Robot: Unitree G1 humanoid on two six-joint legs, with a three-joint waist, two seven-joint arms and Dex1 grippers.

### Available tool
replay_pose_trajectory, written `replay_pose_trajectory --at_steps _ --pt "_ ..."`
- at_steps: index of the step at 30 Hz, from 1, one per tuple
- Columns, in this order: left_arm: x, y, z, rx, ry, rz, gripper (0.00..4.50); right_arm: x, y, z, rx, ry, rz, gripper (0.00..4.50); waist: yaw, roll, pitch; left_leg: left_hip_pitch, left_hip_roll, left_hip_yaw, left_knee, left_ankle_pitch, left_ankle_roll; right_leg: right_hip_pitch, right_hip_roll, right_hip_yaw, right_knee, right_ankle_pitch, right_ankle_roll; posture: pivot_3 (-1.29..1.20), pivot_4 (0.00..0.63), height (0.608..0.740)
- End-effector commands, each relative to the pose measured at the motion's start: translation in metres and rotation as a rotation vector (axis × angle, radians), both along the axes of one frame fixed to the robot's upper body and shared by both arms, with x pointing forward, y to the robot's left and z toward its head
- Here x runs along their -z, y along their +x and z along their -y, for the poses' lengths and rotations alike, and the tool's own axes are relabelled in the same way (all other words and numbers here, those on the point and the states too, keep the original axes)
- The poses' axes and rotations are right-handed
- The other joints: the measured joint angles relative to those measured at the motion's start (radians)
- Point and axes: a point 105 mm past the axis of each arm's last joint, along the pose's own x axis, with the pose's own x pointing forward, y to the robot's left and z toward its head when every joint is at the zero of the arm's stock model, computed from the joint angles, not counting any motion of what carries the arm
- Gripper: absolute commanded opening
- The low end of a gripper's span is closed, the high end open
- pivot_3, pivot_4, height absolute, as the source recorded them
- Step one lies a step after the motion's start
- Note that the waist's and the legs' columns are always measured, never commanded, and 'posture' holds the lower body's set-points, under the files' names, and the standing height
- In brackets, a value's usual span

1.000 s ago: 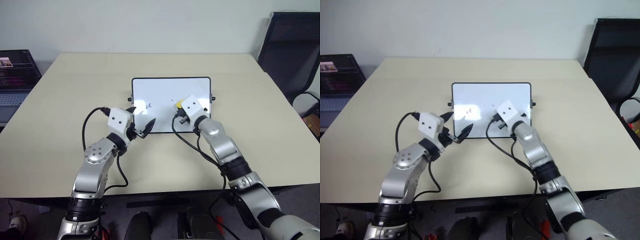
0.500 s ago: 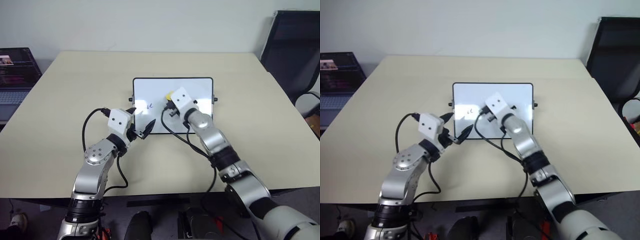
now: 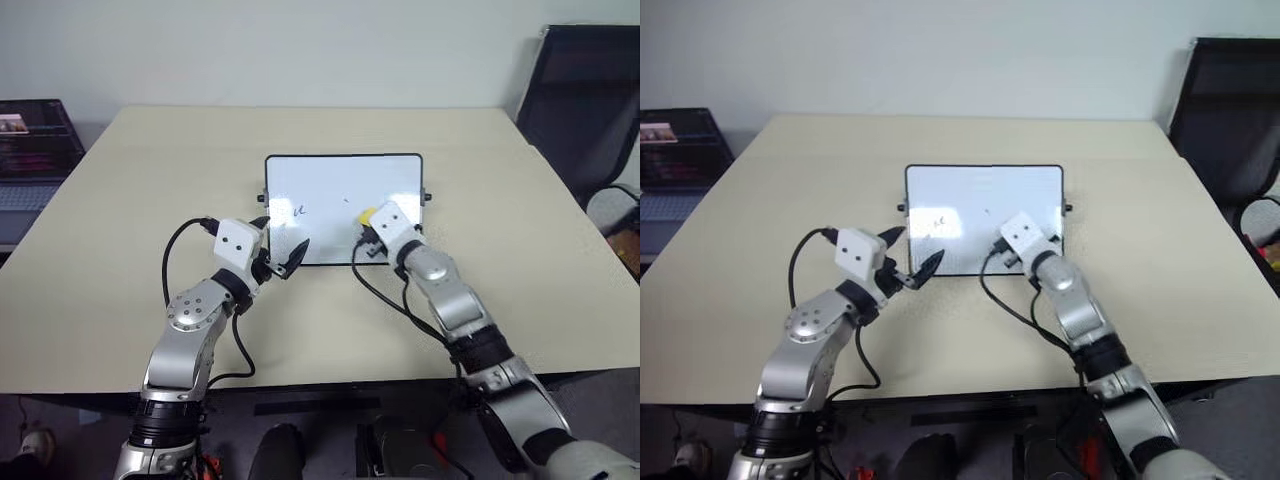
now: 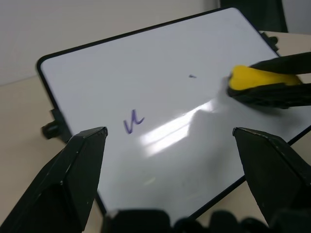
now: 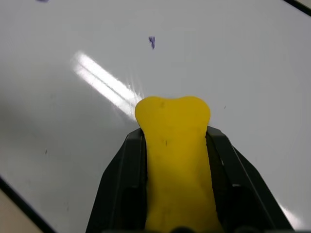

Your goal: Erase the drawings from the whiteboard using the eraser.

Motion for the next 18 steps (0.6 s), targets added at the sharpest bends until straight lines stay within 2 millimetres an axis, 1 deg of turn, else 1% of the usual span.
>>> replay_pose_trajectory --at_steps 1,4,5,7,9,10,12,15,16,18 --pt "-0.014 -0.002 0.002 0.013 -0.003 0.053 4.5 -0.007 0.015 -0.017 0.007 0.004 0.0 1.2 -0.01 0.0 0.0 0.001 0.0 0.0 0.0 0.0 0.0 0.0 0.0 0.0 0.0 0.0 0.0 0.0 0.15 0.74" --pt "-0.014 -0.003 0.002 0.01 -0.001 0.053 4.5 -0.029 0.021 -0.05 -0.052 0.036 0.043 1.2 -0.016 0.0 0.001 0.001 0.0 0.0 0.0 0.0 0.001 -0.001 0.002 0.0 0.002 0.001 -0.001 0.0 0.15 0.74" --pt "-0.014 -0.003 0.002 0.009 -0.001 0.053 4.5 -0.034 0.022 -0.057 -0.066 0.043 0.052 1.2 -0.016 0.0 0.001 0.001 0.0 0.0 0.0 0.0 0.001 -0.001 0.003 0.0 0.002 0.002 0.0 0.0 0.15 0.74" --pt "-0.014 -0.004 0.001 0.006 -0.001 0.055 4.5 -0.038 0.023 -0.064 -0.081 0.05 0.061 1.2 -0.013 0.0 0.001 -0.001 0.0 0.0 -0.001 0.0 0.001 -0.002 0.004 -0.001 0.002 0.001 0.001 0.0 0.15 0.74" --pt "-0.014 -0.004 0.0 0.003 0.0 0.056 4.5 -0.035 0.023 -0.063 -0.081 0.05 0.059 1.2 -0.01 0.0 0.001 -0.005 0.001 -0.001 -0.002 0.0 0.0 -0.005 0.004 -0.001 0.002 0.0 0.001 0.0 0.15 0.74" --pt "-0.014 -0.005 0.0 0.001 0.001 0.056 4.5 -0.031 0.023 -0.06 -0.077 0.046 0.054 1.2 -0.008 0.0 0.001 -0.007 0.001 -0.001 -0.003 -0.001 -0.001 -0.006 0.004 -0.001 0.001 0.0 0.001 0.0 0.15 0.74" --pt "-0.014 -0.006 -0.001 -0.002 0.001 0.056 4.5 -0.017 0.022 -0.045 -0.055 0.03 0.03 1.2 -0.006 0.0 0.001 -0.008 0.001 -0.003 -0.003 -0.003 -0.004 -0.006 0.003 -0.001 0.001 -0.001 0.0 0.0 0.15 0.74" --pt "-0.014 -0.006 -0.001 -0.007 0.0 0.054 4.5 0.009 0.016 -0.011 -0.002 -0.009 -0.015 1.2 0.011 0.0 0.0 -0.009 0.0 -0.003 -0.003 -0.004 -0.006 -0.005 0.002 -0.002 -0.001 -0.001 0.001 0.0 0.15 0.74" --pt "-0.014 -0.007 -0.001 -0.007 0.0 0.054 4.5 0.016 0.012 0.001 0.015 -0.022 -0.027 1.2 0.017 0.0 0.0 -0.009 -0.001 -0.003 -0.003 -0.004 -0.007 -0.005 0.001 -0.002 -0.001 -0.003 0.004 0.0 0.15 0.74" --pt "-0.014 -0.006 -0.001 -0.006 -0.001 0.053 4.5 0.028 0.005 0.025 0.054 -0.049 -0.049 1.2 0.028 0.0 0.0 -0.008 -0.001 -0.003 -0.002 -0.004 -0.007 -0.002 0.0 -0.002 -0.003 -0.004 0.006 0.0 0.15 0.74"
